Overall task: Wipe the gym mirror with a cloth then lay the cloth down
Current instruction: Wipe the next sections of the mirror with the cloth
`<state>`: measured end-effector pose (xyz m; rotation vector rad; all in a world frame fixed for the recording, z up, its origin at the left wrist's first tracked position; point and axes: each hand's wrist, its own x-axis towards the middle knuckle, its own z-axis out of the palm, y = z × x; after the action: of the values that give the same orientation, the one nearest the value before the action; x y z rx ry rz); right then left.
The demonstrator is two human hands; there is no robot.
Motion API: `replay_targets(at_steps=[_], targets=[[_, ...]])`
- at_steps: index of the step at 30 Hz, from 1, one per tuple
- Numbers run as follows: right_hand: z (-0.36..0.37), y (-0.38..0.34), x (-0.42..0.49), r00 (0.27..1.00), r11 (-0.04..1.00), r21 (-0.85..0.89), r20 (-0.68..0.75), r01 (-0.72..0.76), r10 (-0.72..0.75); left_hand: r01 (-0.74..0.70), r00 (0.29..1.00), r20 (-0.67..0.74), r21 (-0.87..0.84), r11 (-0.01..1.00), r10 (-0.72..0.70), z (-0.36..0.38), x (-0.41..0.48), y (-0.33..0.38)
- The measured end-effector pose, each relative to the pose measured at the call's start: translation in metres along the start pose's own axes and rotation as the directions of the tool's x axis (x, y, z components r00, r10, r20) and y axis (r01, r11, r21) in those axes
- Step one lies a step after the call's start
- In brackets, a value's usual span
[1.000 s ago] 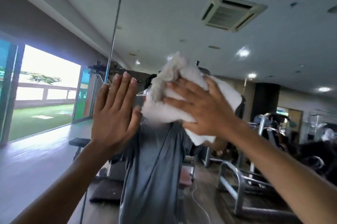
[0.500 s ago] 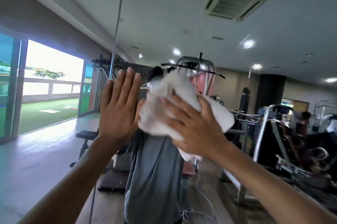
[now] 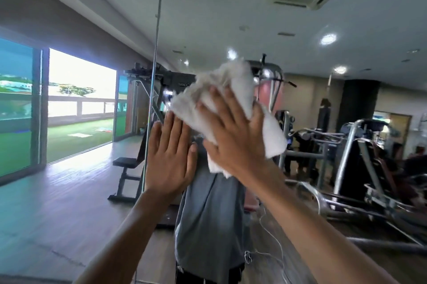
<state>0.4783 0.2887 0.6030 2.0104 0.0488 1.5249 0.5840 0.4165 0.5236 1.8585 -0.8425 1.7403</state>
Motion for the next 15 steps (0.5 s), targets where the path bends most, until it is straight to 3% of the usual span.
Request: replay_targets(at_steps=[5,7,8,10,12,15], targets=[[0.007,0.033,-0.095,0.946,0.943,-0.076,0.038,0.325,-0.323,-0.006,1.0,0.024,0.013,1.0,0.006,0.0,-0.042,0.002],[0.002,0.065,-0.108,0.932,0.931,-0.065,0.075,0.36,-0.355,0.015,1.0,0.014,0.028,1.0,-0.015,0.001,-0.042,0.004],[0.0,0.075,-0.104,0.954,0.954,-0.06,0.093,0.292,-0.286,0.028,1.0,0.007,0.031,0.999,-0.028,0.001,-0.042,0.005],[-0.002,0.076,-0.08,0.998,0.998,-0.064,0.062,-0.008,0.012,0.032,0.999,-0.008,0.026,0.999,-0.032,0.002,-0.042,0.006],[0.0,0.052,-0.053,0.962,0.962,-0.02,-0.019,-0.274,0.273,0.024,1.0,-0.015,0.02,1.0,-0.024,0.002,-0.043,0.004],[0.007,0.003,-0.043,0.923,0.924,0.039,-0.044,-0.38,0.382,0.0,1.0,-0.027,-0.006,1.0,0.0,0.001,-0.043,0.001]])
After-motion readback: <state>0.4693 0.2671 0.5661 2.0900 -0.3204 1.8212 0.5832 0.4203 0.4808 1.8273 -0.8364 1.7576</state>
